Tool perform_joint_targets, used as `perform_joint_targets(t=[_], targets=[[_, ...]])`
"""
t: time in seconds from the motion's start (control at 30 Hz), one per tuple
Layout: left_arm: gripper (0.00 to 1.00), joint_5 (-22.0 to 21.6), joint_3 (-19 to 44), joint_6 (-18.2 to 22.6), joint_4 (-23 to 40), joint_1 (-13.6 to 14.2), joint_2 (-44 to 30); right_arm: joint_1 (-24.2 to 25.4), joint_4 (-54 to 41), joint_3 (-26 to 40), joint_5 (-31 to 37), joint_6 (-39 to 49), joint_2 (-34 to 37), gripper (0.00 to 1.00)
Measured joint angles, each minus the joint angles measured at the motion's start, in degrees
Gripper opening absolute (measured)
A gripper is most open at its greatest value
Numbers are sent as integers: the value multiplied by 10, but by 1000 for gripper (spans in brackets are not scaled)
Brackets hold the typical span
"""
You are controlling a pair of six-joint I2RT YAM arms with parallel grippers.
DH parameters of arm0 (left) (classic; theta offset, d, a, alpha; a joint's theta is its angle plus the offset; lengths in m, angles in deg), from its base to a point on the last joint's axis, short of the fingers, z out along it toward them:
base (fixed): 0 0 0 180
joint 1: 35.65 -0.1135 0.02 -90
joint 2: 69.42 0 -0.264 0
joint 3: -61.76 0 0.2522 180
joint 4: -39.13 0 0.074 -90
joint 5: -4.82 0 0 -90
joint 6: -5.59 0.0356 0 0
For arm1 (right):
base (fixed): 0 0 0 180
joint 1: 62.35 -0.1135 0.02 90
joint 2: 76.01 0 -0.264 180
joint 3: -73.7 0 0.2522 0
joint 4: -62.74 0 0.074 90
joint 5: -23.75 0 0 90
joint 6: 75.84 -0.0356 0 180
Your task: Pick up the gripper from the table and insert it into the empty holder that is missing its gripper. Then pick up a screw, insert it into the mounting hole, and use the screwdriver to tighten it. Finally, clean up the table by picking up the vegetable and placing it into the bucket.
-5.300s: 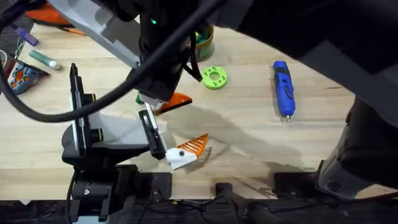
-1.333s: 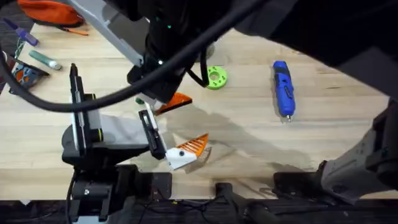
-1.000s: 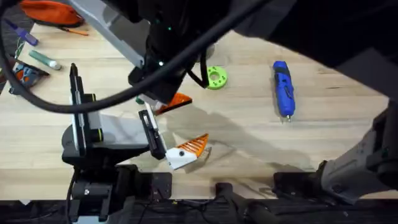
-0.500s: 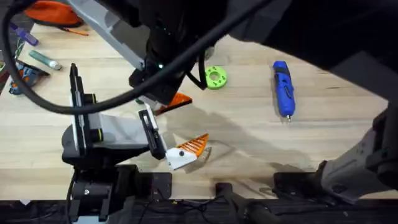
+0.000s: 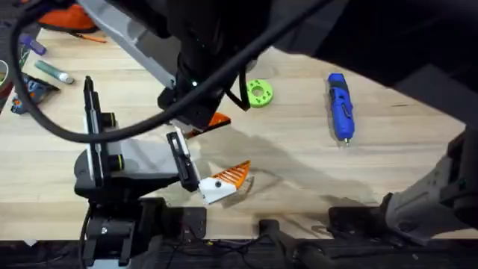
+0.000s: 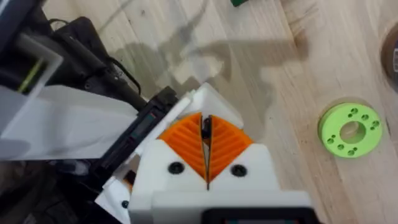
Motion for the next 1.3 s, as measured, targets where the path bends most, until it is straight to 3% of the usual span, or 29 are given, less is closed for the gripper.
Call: perform_joint_targets(t=[1.3], targets=[[985, 1, 0, 0, 0, 0, 0, 0, 16, -13, 0, -6, 0, 6]])
